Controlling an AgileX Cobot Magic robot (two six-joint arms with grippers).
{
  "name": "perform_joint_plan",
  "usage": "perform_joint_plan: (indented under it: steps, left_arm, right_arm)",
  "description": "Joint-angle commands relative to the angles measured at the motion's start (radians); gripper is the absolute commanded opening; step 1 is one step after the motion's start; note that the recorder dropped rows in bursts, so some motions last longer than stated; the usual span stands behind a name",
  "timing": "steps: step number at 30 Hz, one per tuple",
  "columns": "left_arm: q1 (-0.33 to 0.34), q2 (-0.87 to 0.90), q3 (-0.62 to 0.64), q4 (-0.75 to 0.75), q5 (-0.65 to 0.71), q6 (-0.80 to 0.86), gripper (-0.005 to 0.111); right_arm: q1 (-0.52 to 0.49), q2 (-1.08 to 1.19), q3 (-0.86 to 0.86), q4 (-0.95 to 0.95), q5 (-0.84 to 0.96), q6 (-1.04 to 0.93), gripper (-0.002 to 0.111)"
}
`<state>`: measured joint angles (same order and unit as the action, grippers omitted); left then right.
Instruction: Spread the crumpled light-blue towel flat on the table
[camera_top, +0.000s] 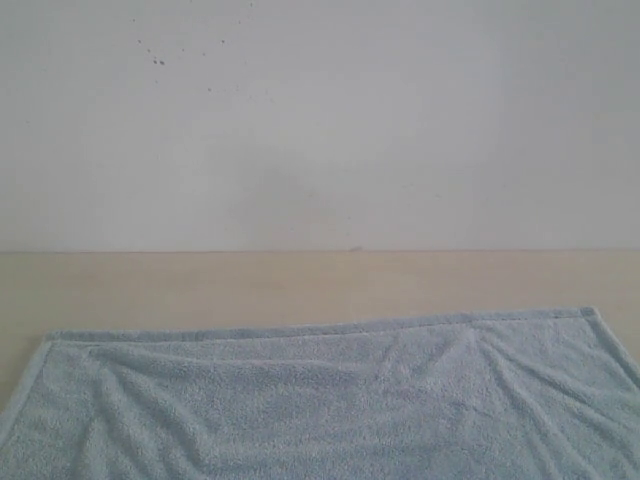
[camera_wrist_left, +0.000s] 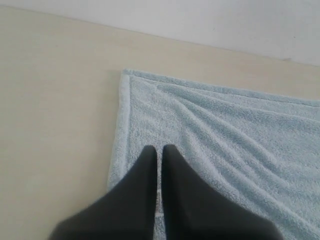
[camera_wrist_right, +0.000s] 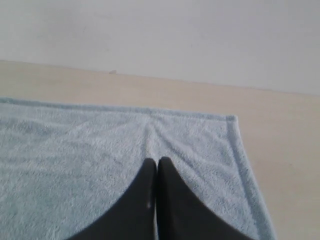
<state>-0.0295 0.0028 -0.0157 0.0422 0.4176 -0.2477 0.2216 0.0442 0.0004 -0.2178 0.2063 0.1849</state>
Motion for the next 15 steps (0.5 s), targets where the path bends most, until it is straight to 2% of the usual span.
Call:
perform_joint_plan:
  steps: [1, 15]
  left_arm:
    - [0.005, -0.003, 0.006, -0.001, -0.002, -0.008, 0.004]
    - [0.007, -0.003, 0.006, -0.001, -0.008, -0.008, 0.004]
  right_arm:
    - [-0.064, -0.044, 0.000, 0.003, -0.023, -0.001, 0.000]
    - [-0.073, -0.044, 0.000, 0.003, -0.015, -0.001, 0.000]
